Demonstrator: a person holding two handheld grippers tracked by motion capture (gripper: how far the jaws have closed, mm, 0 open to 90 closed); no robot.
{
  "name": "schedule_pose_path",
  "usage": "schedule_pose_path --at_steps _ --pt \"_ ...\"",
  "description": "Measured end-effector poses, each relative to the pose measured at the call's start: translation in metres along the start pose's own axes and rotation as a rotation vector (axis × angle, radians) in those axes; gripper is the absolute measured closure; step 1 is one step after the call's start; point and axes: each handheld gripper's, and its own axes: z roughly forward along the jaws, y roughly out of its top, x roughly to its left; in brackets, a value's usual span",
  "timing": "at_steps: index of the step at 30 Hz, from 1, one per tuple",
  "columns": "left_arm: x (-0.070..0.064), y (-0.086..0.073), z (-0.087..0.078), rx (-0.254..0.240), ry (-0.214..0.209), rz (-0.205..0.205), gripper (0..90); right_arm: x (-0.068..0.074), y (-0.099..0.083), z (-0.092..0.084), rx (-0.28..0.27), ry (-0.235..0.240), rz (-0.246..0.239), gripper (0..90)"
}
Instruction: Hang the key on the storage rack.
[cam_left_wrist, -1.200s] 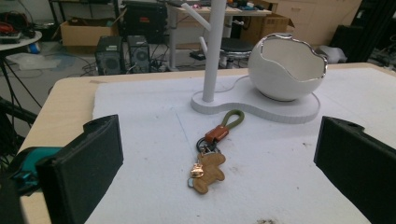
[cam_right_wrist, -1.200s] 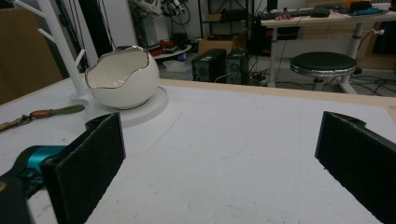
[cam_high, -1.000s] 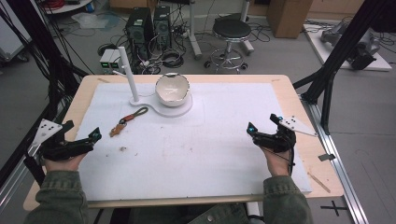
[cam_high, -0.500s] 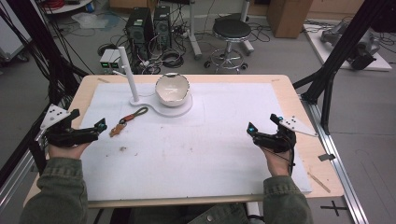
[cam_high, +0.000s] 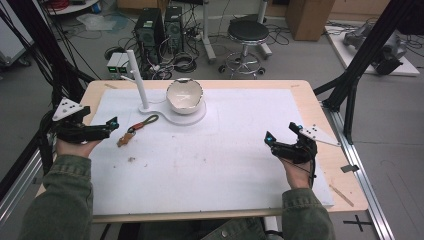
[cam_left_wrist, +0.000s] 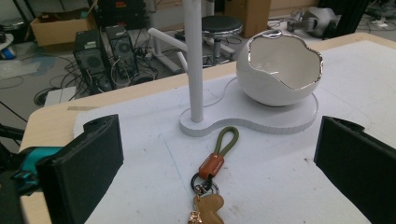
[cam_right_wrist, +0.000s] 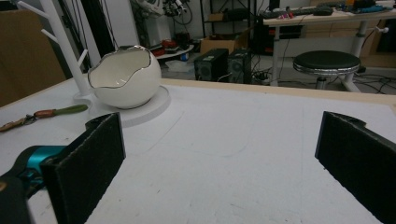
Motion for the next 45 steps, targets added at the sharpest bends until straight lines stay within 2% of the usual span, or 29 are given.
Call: schedule_pose_path --at_steps 10,18,26,36,39,45 --pt "0.001 0.006 0.026 0.043 -0.02 0.009 1.8 0.001 -0.001 0.003 0.017 0.007 -0.015 0.6" --pt "-0.001 0.018 0.032 0.054 -0.036 0.022 1.7 -0.001 -0.001 0.001 0.007 0.007 -0.006 0.6" --pt "0.0 0.029 0.042 0.096 -0.053 0.05 1.7 -0.001 0.0 0.0 0.002 0.009 0.001 0.6" --pt "0.002 0.039 0.056 0.146 -0.082 0.053 1.8 -0.001 0.0 0.0 0.002 0.01 0.004 0.6" --pt "0.001 0.039 0.06 0.144 -0.093 0.043 1.8 -0.001 0.0 0.0 -0.001 0.01 0.003 0.6" --pt "0.006 0.034 0.071 0.186 -0.113 0.045 1.8 -0.002 0.0 0.0 0.001 0.01 0.008 0.6"
